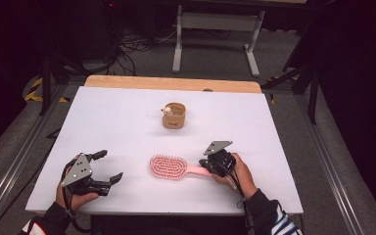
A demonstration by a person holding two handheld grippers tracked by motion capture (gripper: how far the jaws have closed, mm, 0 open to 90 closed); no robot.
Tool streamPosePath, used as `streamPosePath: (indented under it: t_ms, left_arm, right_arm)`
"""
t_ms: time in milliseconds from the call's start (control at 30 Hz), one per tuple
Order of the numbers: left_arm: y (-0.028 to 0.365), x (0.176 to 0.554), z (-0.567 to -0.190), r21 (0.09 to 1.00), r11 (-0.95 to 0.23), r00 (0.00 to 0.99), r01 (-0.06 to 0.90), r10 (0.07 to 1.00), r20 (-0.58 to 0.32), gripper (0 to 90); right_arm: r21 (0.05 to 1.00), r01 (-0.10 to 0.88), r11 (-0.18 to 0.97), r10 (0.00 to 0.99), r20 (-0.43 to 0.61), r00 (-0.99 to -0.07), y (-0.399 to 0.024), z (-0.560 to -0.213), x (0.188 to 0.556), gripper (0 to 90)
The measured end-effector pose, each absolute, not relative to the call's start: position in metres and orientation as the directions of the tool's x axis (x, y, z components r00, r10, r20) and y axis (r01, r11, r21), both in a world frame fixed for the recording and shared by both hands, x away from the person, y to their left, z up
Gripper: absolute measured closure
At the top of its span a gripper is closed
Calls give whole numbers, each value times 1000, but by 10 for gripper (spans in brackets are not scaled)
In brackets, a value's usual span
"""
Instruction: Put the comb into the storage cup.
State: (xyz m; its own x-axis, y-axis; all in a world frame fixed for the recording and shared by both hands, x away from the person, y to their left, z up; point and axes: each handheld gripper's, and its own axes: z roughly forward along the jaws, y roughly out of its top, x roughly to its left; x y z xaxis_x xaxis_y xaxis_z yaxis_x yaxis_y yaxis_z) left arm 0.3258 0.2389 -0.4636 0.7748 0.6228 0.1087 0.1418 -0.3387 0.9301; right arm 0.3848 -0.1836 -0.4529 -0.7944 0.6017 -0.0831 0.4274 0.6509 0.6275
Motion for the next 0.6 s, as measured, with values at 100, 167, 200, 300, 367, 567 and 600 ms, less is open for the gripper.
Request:
streamPosePath:
  t_ms: [100,167,200,300,367,567,600]
  left_arm:
    - [239,326,-464,930,-338,776,143,621,107,99]
    - [238,326,-464,929,-341,776,142,622,109,100]
    - [238,326,-464,929,-341,776,141,621,110,99]
    - [238,326,-464,929,-343,777,142,620,110,100]
    - [238,326,-464,928,-344,776,141,620,112,100]
    - [238,325,-463,929,-344,775,135,621,117,101]
    - [238,325,-463,928,-346,776,137,620,117,101]
  right_arm:
    - [628,422,654,595,-82,-800,-185,-453,381,900]
    - [628,417,657,589,-81,-804,-187,-453,380,900]
    - [627,417,657,588,-80,-805,-187,-453,380,900]
    - [629,417,656,586,-77,-806,-188,-453,380,900]
    - [628,413,660,582,-79,-810,-188,-453,380,900]
    - [629,405,664,574,-82,-815,-189,-453,381,888]
    - [628,404,665,574,-84,-814,-189,-452,381,882]
